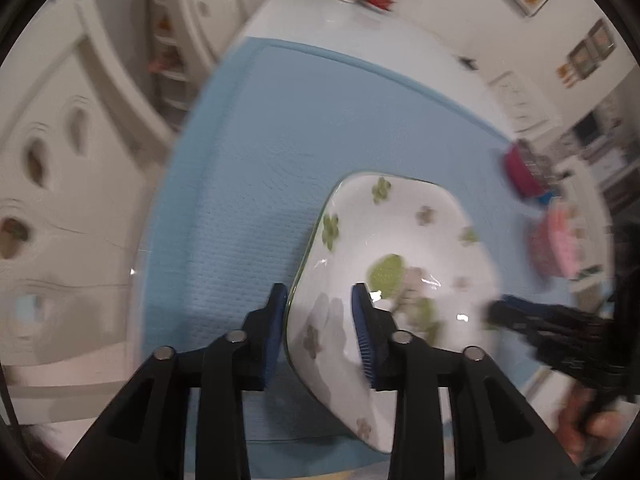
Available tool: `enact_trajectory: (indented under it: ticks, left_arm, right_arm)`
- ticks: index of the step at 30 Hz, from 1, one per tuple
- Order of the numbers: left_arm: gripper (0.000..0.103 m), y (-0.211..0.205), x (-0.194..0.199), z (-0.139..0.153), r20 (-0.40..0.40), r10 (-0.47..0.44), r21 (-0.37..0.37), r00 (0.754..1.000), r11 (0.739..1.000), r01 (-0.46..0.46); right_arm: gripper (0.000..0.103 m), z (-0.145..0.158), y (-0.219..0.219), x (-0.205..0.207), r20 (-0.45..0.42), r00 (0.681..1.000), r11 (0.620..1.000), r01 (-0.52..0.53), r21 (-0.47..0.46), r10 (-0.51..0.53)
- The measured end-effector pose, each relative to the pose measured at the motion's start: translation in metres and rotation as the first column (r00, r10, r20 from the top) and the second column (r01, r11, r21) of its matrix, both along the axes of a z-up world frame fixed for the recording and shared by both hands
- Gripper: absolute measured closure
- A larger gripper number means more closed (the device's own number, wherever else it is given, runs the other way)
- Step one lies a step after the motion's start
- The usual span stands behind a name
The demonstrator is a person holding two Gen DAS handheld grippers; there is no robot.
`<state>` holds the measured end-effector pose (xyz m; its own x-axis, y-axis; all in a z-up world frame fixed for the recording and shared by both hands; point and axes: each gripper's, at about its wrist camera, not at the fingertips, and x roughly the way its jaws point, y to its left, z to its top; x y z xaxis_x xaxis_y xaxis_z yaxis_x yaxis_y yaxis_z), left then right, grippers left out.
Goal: Organize plates and bowls
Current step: 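Open the right gripper to release the plate on the stack, then move the right gripper toward the pink cartoon bowl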
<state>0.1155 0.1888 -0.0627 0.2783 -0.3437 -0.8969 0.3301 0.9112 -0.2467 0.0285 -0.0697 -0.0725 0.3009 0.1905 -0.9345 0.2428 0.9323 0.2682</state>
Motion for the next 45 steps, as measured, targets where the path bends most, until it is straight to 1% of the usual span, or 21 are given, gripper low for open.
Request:
enact_trajectory:
  ticks: [1,2,5,9,17,20,22,23,24,25,27,30,31,33,34,38,39,40,41,44,45]
  left_arm:
    - [0.072,0.002,-0.001,0.001,0.007,0.003,0.014,1.000,1.000,-0.003]
    - [0.072,0.007,0.000,0.001,0.004,0.011,0.007,1.000,1.000,-0.011]
    - [0.072,0.021,0.003,-0.003,-0.041,0.053,-0.053,0.998,0.997,-0.055]
    - [0.072,0.021,0.003,-0.007,-0.058,0.062,-0.075,0.996,0.995,-0.066]
    - [0.072,0.005,-0.001,0.005,0.002,0.031,-0.069,1.000,0.997,-0.031]
    - [0.072,-0.002,0.002,0.010,-0.005,0.025,-0.090,1.000,0.996,-0.025]
    - [0.072,-0.012,0.002,0.016,0.007,0.006,-0.094,1.000,0.996,-0.005]
    - [0.072,-0.019,0.001,0.021,0.018,-0.009,-0.095,1.000,0.995,0.011]
    - [0.072,-0.027,0.002,0.026,0.031,-0.024,-0.095,0.999,0.995,0.027]
    - [0.071,-0.036,0.002,0.030,0.042,-0.036,-0.093,0.998,0.995,0.040]
    - [0.069,-0.055,0.002,0.037,0.061,-0.053,-0.079,0.997,0.995,0.058]
    - [0.069,-0.088,0.000,0.043,0.070,-0.084,-0.075,0.994,0.993,0.089]
    - [0.069,-0.101,-0.001,0.044,0.065,-0.101,-0.080,0.993,0.991,0.106]
    - [0.069,-0.127,-0.005,0.047,0.050,-0.145,-0.102,0.988,0.984,0.149]
    - [0.069,-0.142,-0.008,0.048,0.044,-0.170,-0.109,0.984,0.979,0.174]
    - [0.069,-0.201,-0.021,0.052,0.028,-0.249,-0.115,0.968,0.961,0.250]
    - [0.064,-0.217,-0.023,0.052,0.019,-0.269,-0.124,0.963,0.955,0.269]
    - [0.061,-0.232,-0.024,0.051,0.008,-0.284,-0.133,0.959,0.950,0.283]
    - [0.055,-0.249,-0.025,0.048,-0.005,-0.297,-0.138,0.955,0.946,0.293]
    - [0.054,-0.296,-0.026,0.037,-0.041,-0.329,-0.135,0.943,0.937,0.321]
    - [0.054,-0.310,-0.028,0.032,-0.052,-0.341,-0.128,0.939,0.935,0.332]
  right_arm:
    - [0.071,0.002,0.000,-0.001,0.005,1.000,1.000,-0.003,-0.002,0.003]
    - [0.071,0.003,0.000,-0.002,0.008,1.000,1.000,-0.001,-0.003,0.002]
    - [0.070,0.006,0.001,-0.004,0.011,1.000,1.000,-0.007,-0.018,0.008]
    - [0.070,0.005,0.004,-0.006,0.004,1.000,1.000,-0.014,-0.011,0.014]
    - [0.070,0.010,-0.002,-0.018,0.012,1.000,1.000,0.010,0.010,-0.010]
    - [0.070,0.016,-0.013,-0.027,0.024,0.999,0.999,0.032,0.010,-0.032]
    - [0.067,0.024,-0.029,-0.035,0.048,0.996,0.997,0.076,0.007,-0.077]
    - [0.065,0.028,-0.040,-0.039,0.063,0.993,0.995,0.104,0.011,-0.105]
    - [0.056,0.030,-0.046,-0.042,0.073,0.990,0.992,0.124,0.018,-0.125]
    - [0.050,0.034,-0.062,-0.046,0.096,0.980,0.985,0.171,0.035,-0.174]
    - [0.049,0.040,-0.087,-0.057,0.122,0.959,0.966,0.250,0.067,-0.256]
    - [0.049,0.045,-0.117,-0.067,0.129,0.937,0.944,0.316,0.092,-0.326]
    - [0.049,0.046,-0.135,-0.073,0.134,0.925,0.934,0.346,0.089,-0.355]
    - [0.049,0.048,-0.156,-0.081,0.138,0.909,0.919,0.386,0.080,-0.394]
    - [0.049,0.049,-0.176,-0.090,0.141,0.894,0.905,0.417,0.079,-0.425]
    - [0.048,0.048,-0.229,-0.110,0.146,0.850,0.863,0.501,0.067,-0.505]
    - [0.048,0.045,-0.248,-0.113,0.135,0.839,0.850,0.524,0.062,-0.527]
    - [0.048,0.041,-0.263,-0.115,0.124,0.834,0.843,0.534,0.061,-0.537]
    - [0.048,0.038,-0.271,-0.115,0.118,0.833,0.842,0.537,0.062,-0.540]
    - [0.048,0.029,-0.305,-0.115,0.103,0.837,0.843,0.537,0.031,-0.537]
    - [0.048,0.026,-0.314,-0.113,0.094,0.846,0.850,0.526,0.018,-0.525]
